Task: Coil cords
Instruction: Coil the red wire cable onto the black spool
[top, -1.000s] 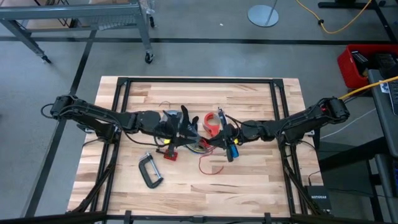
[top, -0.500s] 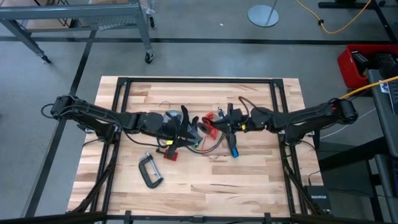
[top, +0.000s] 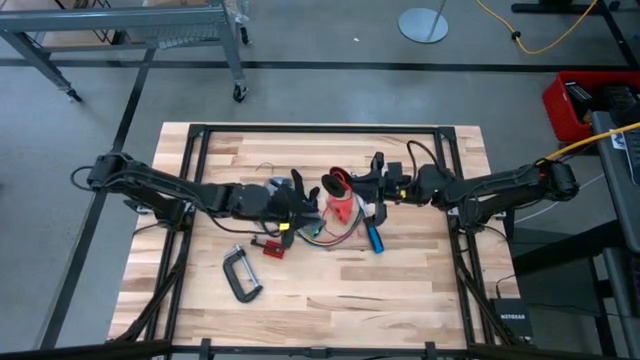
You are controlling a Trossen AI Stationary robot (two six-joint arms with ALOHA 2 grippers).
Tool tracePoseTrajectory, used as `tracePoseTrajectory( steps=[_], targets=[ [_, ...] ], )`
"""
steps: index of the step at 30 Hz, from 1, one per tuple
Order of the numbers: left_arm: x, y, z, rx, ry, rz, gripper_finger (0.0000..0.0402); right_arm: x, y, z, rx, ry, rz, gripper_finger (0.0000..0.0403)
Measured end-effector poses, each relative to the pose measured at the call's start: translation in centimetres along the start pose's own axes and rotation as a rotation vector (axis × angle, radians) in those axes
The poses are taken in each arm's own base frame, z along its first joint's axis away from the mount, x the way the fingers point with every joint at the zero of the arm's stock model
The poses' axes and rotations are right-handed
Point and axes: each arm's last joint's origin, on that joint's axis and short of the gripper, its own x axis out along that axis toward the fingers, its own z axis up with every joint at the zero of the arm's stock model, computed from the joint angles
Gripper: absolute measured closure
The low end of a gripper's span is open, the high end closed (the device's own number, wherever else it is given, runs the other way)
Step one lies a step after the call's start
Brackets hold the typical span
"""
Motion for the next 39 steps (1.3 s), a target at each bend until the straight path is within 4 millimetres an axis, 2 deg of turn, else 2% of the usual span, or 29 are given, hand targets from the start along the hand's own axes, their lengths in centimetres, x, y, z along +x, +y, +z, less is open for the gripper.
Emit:
tracePoseTrajectory(
  steps=[9,20,35,39],
  targets=[
    [3.0,0.0,-1.9,0.041,-0.012,0.007,0.0284,0.0,0.0,0.2,-0.002,-0.021,0.003,0.0391],
    [4.9,0.3,-3.9,0.014,0.019,0.045,0.0286,0.0,0.1,0.4,-0.002,-0.037,0.006,0.0391],
    [4.9,0.3,-3.9,0.015,0.016,0.066,0.0388,0.0,0.1,0.3,-0.003,-0.028,0.006,0.0392],
    [4.9,0.6,-4.1,-0.013,0.013,0.137,0.0395,0.0,0.1,0.1,-0.004,-0.007,0.028,0.0392]
  ],
)
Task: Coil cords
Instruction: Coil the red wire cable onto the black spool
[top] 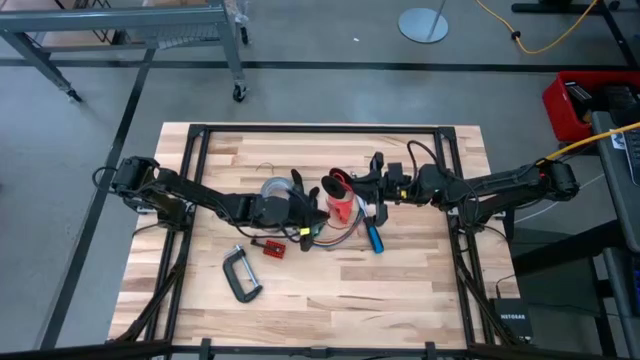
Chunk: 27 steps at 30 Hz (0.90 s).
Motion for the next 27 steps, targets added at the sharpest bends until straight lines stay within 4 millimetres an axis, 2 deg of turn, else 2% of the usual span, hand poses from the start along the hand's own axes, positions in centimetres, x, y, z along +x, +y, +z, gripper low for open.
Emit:
tracePoseTrajectory(
  steps=[13,23,27],
  targets=[
    [-0.3,1.7,-2.0,-0.123,0.167,0.247,0.0398,-0.2,0.0,-1.8,0.011,0.193,0.047,0.0392],
    [-0.1,3.0,-1.8,-0.159,0.177,0.295,0.0400,-1.0,-0.3,-4.2,0.086,0.464,0.046,0.0392],
    [-0.8,3.5,-1.1,-0.165,0.180,0.313,0.0400,-1.5,-0.4,-5.0,0.109,0.571,0.044,0.0392]
  ],
)
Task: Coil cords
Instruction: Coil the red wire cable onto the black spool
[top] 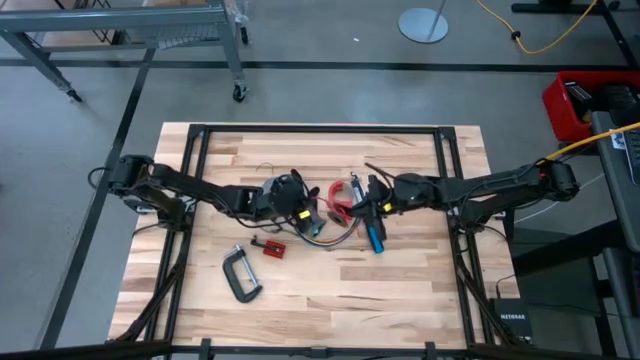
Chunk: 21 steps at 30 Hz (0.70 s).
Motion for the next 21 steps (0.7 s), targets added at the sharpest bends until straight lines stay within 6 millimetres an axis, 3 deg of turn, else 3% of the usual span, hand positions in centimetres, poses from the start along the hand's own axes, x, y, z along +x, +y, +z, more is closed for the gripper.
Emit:
tracePoseTrajectory(
  steps=[7,21],
  targets=[
    [-1.6,0.4,1.4,-0.027,-0.030,-0.017,0.0400,0.0,-0.3,-0.8,0.016,0.076,-0.059,0.0392],
    [-2.2,0.0,1.2,-0.049,-0.023,-0.039,0.0400,-0.3,-1.1,-1.7,0.015,0.135,-0.267,0.0392]
  ],
)
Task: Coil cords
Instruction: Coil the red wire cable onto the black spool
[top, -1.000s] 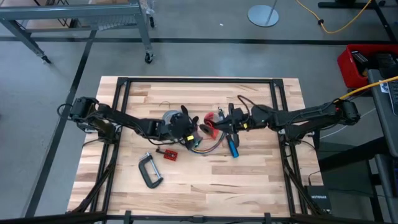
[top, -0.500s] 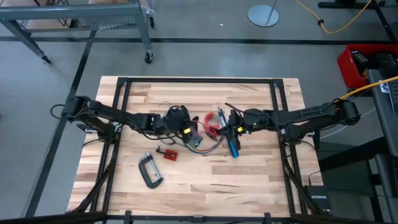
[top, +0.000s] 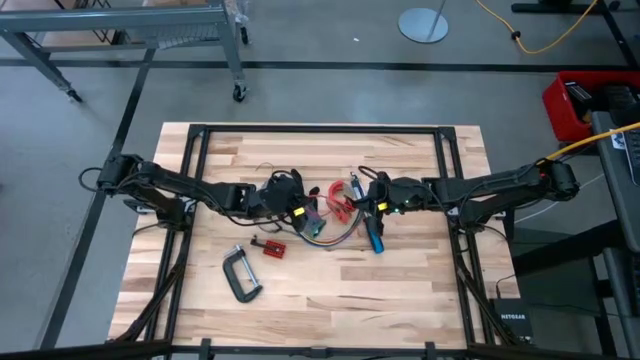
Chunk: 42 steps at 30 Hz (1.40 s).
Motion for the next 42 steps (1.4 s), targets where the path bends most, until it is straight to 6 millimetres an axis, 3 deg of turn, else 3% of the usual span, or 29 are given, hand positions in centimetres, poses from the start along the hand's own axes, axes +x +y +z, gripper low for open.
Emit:
tracePoseTrajectory(
  steps=[13,26,33,42],
  targets=[
    [-0.2,-1.0,2.3,-0.118,-0.199,-0.125,0.0400,0.0,-0.2,0.0,0.071,-0.016,-0.071,0.0392],
    [-0.8,-2.0,3.2,-0.181,-0.277,-0.253,0.0401,-0.1,-0.2,1.1,0.095,-0.151,-0.126,0.0392],
    [-1.1,-3.0,3.1,-0.193,-0.309,-0.310,0.0401,-0.1,-0.6,1.5,0.110,-0.194,-0.190,0.0392],
    [0.6,-4.3,2.5,-0.195,-0.305,-0.344,0.0401,-0.1,-1.9,2.7,0.154,-0.283,-0.178,0.0392]
  ],
)
